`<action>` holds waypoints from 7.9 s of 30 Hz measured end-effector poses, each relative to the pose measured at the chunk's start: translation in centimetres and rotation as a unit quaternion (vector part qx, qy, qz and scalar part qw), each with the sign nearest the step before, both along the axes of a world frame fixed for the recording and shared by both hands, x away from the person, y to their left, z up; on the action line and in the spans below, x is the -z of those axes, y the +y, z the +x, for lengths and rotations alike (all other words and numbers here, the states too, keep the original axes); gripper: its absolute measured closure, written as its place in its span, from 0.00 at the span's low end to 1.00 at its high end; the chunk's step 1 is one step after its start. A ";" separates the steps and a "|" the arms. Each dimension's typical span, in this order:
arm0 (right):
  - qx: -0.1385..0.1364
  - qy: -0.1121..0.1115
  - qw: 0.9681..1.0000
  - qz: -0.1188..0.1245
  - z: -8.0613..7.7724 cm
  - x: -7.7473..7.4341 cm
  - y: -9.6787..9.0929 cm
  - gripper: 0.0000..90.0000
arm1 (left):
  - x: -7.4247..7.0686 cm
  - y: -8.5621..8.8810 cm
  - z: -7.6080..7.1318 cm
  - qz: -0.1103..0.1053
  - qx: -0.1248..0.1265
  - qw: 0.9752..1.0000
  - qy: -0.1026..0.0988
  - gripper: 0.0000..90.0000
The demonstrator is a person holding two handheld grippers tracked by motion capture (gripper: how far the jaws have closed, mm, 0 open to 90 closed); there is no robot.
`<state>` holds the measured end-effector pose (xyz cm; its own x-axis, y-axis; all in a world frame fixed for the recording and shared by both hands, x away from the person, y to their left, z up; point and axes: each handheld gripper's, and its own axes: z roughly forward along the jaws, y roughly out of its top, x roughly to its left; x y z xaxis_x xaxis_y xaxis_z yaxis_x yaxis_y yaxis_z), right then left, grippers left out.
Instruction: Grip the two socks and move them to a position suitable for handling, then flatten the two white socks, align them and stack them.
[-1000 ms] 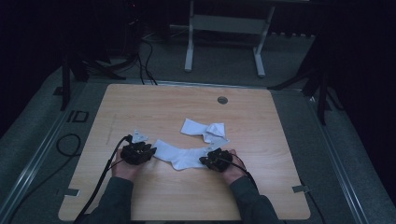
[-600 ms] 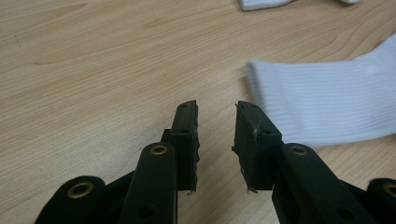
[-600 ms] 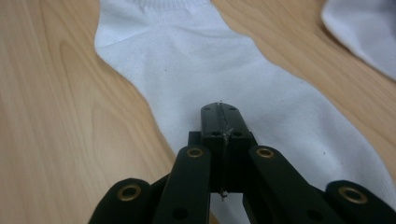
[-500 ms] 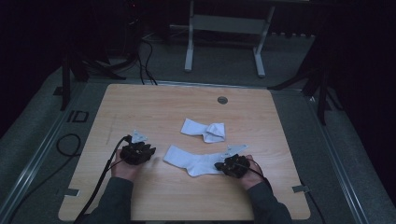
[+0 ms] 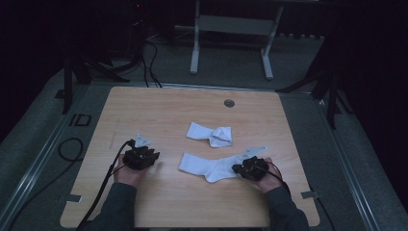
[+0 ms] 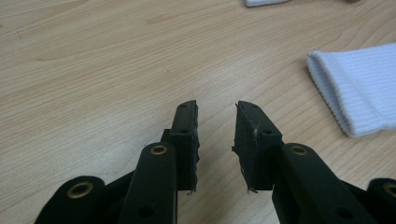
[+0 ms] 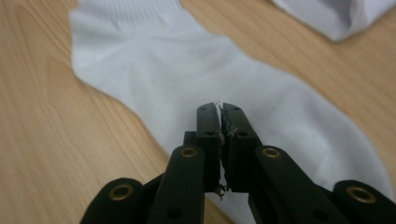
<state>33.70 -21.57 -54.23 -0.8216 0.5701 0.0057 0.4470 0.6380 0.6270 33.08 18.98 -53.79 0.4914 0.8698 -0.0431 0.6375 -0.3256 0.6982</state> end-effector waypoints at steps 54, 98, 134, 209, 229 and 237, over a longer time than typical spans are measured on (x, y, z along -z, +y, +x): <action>-0.018 -0.051 0.998 -0.018 4.5 -1.8 8.4 1.00 | 0.4 0.3 0.0 0.000 -0.010 1.000 0.006 0.76; 0.227 -0.076 0.970 -0.046 6.3 -1.8 -2.0 0.74 | 0.4 0.3 0.0 0.003 -0.011 1.000 0.007 0.76; 0.065 -0.047 0.997 -0.011 6.6 -3.0 9.3 0.55 | 0.4 0.5 0.1 0.001 -0.012 1.000 0.007 0.76; -0.051 -0.124 0.991 -0.025 2.2 -5.8 12.9 0.98 | 0.4 0.5 0.0 -0.001 -0.016 1.000 0.008 0.76; -0.105 -0.060 0.992 -0.039 0.2 -3.1 14.2 0.95 | 0.3 0.2 -0.1 -0.001 -0.009 1.000 0.006 0.76; -0.119 -0.041 0.991 -0.036 0.0 -2.5 14.4 0.76 | -0.7 -0.9 -0.5 -0.013 0.013 1.000 -0.001 0.76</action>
